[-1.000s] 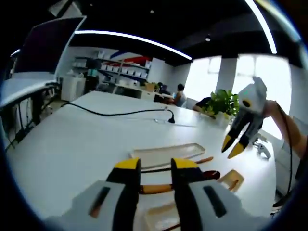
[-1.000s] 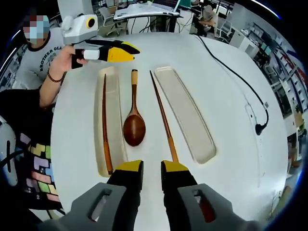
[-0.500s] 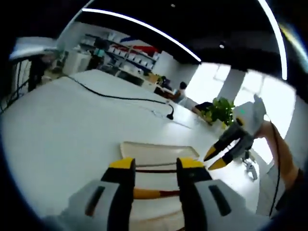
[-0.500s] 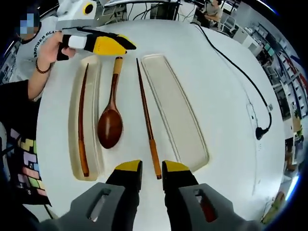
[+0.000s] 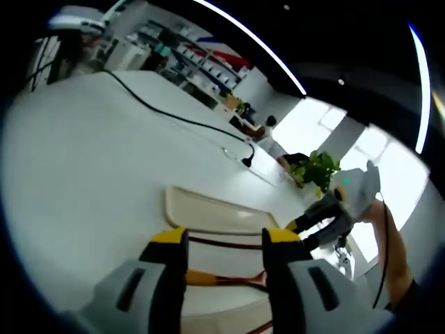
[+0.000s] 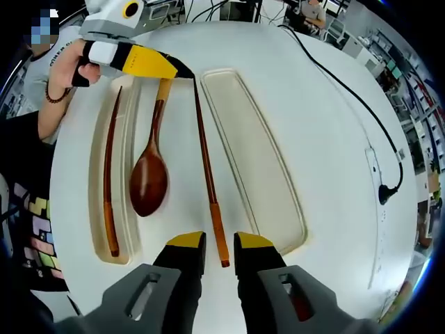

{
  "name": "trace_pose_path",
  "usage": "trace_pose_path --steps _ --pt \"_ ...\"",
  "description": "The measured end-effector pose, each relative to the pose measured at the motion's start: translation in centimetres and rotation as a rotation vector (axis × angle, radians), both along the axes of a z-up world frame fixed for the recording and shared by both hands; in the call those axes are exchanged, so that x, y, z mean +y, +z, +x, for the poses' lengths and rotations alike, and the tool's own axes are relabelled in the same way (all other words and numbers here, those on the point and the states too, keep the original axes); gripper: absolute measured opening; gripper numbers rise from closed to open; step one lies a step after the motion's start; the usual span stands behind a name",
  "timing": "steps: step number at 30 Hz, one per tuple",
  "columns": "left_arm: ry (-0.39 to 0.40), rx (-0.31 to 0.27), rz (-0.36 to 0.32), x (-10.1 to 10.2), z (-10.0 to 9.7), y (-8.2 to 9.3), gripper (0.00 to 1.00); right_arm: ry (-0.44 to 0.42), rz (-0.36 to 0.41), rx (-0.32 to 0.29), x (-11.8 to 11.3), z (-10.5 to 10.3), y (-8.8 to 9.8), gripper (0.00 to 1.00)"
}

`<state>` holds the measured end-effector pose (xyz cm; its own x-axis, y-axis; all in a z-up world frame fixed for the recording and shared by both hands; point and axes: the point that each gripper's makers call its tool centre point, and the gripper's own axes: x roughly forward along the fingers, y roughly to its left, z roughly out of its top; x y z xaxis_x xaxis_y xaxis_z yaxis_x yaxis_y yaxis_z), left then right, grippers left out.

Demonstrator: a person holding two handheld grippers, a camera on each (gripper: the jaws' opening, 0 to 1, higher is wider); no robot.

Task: Arrange the utensils inside the cutlery case until each visible utensil rests in its matching compartment.

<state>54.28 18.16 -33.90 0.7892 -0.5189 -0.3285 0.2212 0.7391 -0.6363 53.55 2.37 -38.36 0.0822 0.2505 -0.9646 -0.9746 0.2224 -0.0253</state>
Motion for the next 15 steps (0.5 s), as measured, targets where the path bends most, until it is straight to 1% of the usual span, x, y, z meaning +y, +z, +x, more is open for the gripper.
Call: trace_pose_path --steps 1,3,4,6,7,8,9,10,11,12,14,15 --pt "-0.03 -0.011 0.042 -0.1 -0.2 0.0 0.43 0.003 -0.003 0.004 0.0 0.0 -0.1 0.15" --pt "-0.071 -0.027 0.1 0.1 -0.2 0.2 0.43 0.003 0.002 0.008 0.0 0.0 0.0 0.14" --pt "-0.11 -0.041 0.15 0.1 -0.1 0.4 0.43 0.008 0.002 0.01 0.1 -0.1 -0.1 0.14" --pt "-0.165 -0.054 0.22 0.8 0.7 0.8 0.41 0.014 0.001 0.012 0.1 -0.1 -0.1 0.14" --pt "-0.192 -0.064 0.254 0.8 0.8 1.0 0.39 0.015 0.001 0.013 0.1 -0.2 -0.1 0.14" --pt "-0.264 -0.099 0.32 0.3 0.7 1.3 0.37 0.021 0.0 0.012 0.1 -0.2 -0.1 0.14" --pt "-0.312 -0.11 0.36 0.1 0.7 1.4 0.34 0.023 -0.001 0.012 0.1 -0.2 -0.2 0.14" --pt "-0.363 -0.109 0.41 -0.2 0.5 1.4 0.33 0.022 -0.003 0.013 0.1 -0.2 -0.2 0.14" --pt "-0.4 -0.114 0.446 -0.4 0.5 1.4 0.32 0.023 -0.004 0.013 0.1 -0.2 -0.2 0.14" --pt "-0.463 -0.123 0.495 -0.9 0.1 1.3 0.33 0.026 -0.006 0.013 0.1 -0.2 -0.2 0.14" --pt "-0.531 -0.113 0.531 -1.5 -0.4 1.0 0.33 0.025 -0.009 0.013 0.1 -0.3 -0.2 0.14" --pt "-0.579 -0.105 0.554 -1.7 -0.6 0.7 0.32 0.025 -0.009 0.013 0.1 -0.4 -0.2 0.14"
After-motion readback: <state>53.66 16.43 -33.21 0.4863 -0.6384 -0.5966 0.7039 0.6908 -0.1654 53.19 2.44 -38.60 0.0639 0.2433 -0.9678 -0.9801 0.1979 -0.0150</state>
